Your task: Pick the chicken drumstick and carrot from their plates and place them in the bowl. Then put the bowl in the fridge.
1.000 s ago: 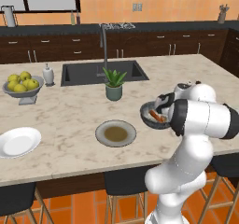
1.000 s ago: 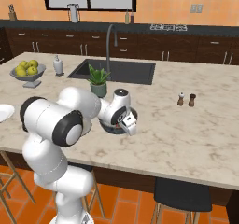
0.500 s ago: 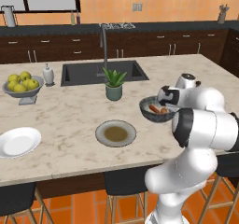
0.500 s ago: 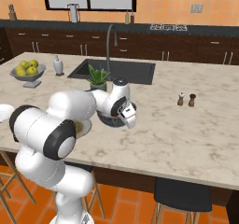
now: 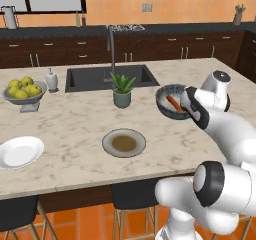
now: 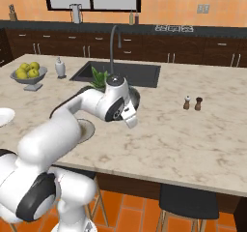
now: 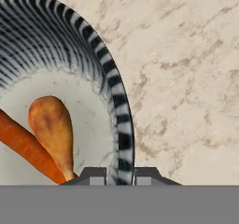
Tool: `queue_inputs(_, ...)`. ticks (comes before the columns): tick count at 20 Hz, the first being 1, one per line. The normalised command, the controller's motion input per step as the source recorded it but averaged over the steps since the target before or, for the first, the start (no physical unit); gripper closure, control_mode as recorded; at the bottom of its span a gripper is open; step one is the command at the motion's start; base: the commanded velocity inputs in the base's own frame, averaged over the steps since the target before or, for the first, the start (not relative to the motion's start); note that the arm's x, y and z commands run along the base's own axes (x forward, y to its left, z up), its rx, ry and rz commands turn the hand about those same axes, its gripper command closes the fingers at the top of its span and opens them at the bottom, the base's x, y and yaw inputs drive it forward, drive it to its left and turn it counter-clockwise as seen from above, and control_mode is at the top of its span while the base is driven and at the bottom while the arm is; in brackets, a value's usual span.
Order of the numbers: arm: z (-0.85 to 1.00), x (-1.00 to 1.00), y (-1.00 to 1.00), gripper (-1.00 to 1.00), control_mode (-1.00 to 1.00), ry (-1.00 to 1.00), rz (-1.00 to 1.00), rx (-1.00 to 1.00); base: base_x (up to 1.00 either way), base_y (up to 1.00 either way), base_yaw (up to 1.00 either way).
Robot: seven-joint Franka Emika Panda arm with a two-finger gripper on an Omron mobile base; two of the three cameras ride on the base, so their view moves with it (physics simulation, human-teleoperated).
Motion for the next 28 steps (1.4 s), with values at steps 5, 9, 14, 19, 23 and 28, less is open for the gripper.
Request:
queue_inputs(5, 0.1, -0.14, 0.03, 1.0, -1.0, -0.1, 0.0, -0.02, 0.0, 0.0, 0.0)
queue_inputs(9, 0.0, -0.07, 0.0, 1.0, 1.0, 0.0, 0.0, 0.0, -0.73, -0.11, -0.11)
queue_inputs(14, 0.0, 0.0, 0.0, 1.0, 1.0, 0.0, 0.0, 0.0, -1.0, -0.34, -0.44)
queue_inputs(19, 0.0, 0.0, 0.0, 1.0, 1.0, 0.0, 0.0, 0.0, -0.89, -0.26, -0.66)
queue_inputs(23, 0.0, 0.0, 0.0, 1.0, 1.0, 0.0, 0.0, 0.0, -0.08, -0.62, -0.8)
queue_inputs(28, 0.0, 0.0, 0.0, 1.0, 1.0, 0.0, 0.0, 0.0, 0.81, -0.59, -0.25)
